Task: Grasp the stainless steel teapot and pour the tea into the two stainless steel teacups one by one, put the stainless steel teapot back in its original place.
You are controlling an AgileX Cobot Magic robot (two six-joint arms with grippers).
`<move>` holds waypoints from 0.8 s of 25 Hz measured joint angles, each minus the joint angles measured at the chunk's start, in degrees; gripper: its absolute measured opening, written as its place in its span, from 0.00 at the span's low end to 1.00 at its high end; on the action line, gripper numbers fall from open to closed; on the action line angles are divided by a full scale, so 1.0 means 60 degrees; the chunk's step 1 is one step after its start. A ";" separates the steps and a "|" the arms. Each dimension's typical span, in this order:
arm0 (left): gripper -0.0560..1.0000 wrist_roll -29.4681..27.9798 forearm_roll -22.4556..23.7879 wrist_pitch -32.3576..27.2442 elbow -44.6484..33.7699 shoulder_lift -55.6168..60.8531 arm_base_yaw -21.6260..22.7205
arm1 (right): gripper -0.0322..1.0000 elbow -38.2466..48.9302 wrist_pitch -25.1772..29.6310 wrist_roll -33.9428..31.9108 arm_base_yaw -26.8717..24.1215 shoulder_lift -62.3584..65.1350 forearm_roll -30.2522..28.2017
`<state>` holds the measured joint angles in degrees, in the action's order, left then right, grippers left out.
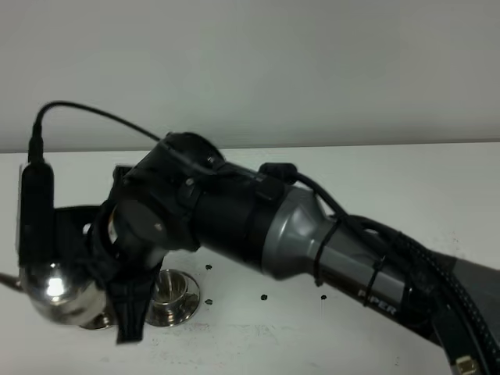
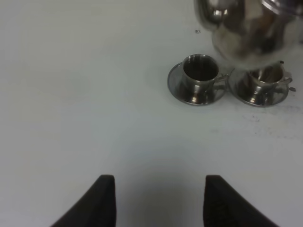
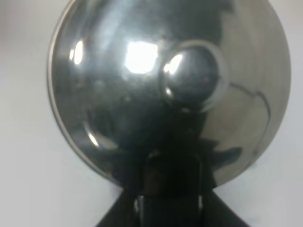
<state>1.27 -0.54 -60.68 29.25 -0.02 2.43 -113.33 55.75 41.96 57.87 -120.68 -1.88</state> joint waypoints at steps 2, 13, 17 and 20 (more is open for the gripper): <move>0.51 0.0000 0.0000 0.0000 0.0000 0.0000 0.0000 | 0.22 0.0000 0.0453 -0.1132 0.0205 0.0000 0.0086; 0.51 0.0000 0.0000 0.0000 0.0000 0.0000 0.0000 | 0.22 0.0919 0.0312 -0.3155 0.0472 -0.1004 0.0150; 0.51 0.0000 0.0000 0.0000 0.0000 0.0000 0.0000 | 0.22 0.0946 0.0041 -0.3370 0.0472 -0.1446 0.0120; 0.51 0.0000 0.0000 0.0000 0.0000 0.0000 0.0000 | 0.22 0.0946 -0.0131 -0.3427 0.0472 -0.1634 0.0073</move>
<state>1.27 -0.54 -60.68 29.25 -0.02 2.43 -107.65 54.96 21.40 60.70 -130.49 -1.44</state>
